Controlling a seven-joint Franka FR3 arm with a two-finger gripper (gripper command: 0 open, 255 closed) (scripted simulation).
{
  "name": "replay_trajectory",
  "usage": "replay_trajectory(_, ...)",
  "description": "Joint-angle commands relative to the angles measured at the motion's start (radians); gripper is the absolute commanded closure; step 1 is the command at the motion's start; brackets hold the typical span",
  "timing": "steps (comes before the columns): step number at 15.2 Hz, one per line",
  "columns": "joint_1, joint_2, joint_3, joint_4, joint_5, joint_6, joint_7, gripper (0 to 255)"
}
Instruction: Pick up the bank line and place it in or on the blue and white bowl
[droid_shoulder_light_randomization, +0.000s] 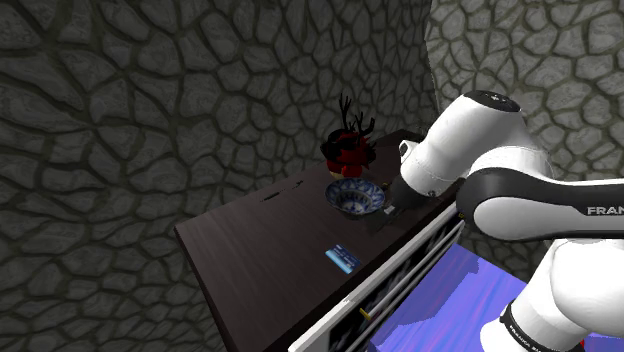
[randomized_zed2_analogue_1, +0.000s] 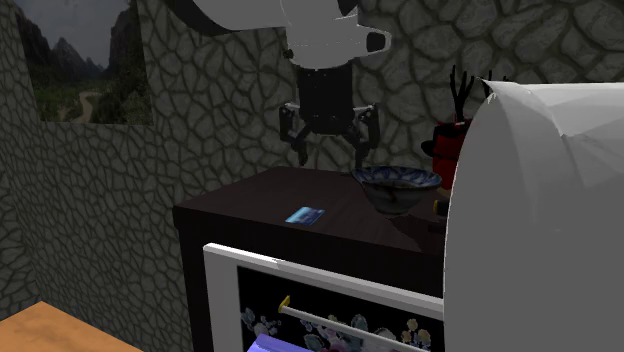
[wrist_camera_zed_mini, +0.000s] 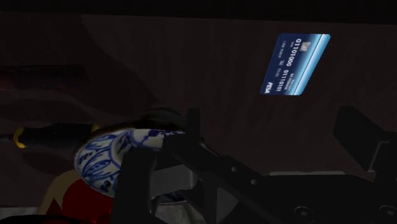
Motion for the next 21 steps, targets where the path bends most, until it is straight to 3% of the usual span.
replay_trajectory(1,-0.003,0.058,0.089,-0.023,0.023,0.140,0.062,0)
replay_trajectory(4,-0.063,0.179,0.240,-0.029,0.025,0.347,0.160,0)
replay_trajectory(7,-0.215,0.300,0.448,-0.006,-0.021,0.543,0.288,0)
replay_trajectory(13,-0.376,0.403,0.586,0.015,-0.070,0.663,0.330,0)
replay_trajectory(15,-0.466,0.446,0.660,0.026,-0.098,0.711,0.348,0)
replay_trajectory(21,-0.466,0.445,0.660,0.026,-0.097,0.711,0.348,0)
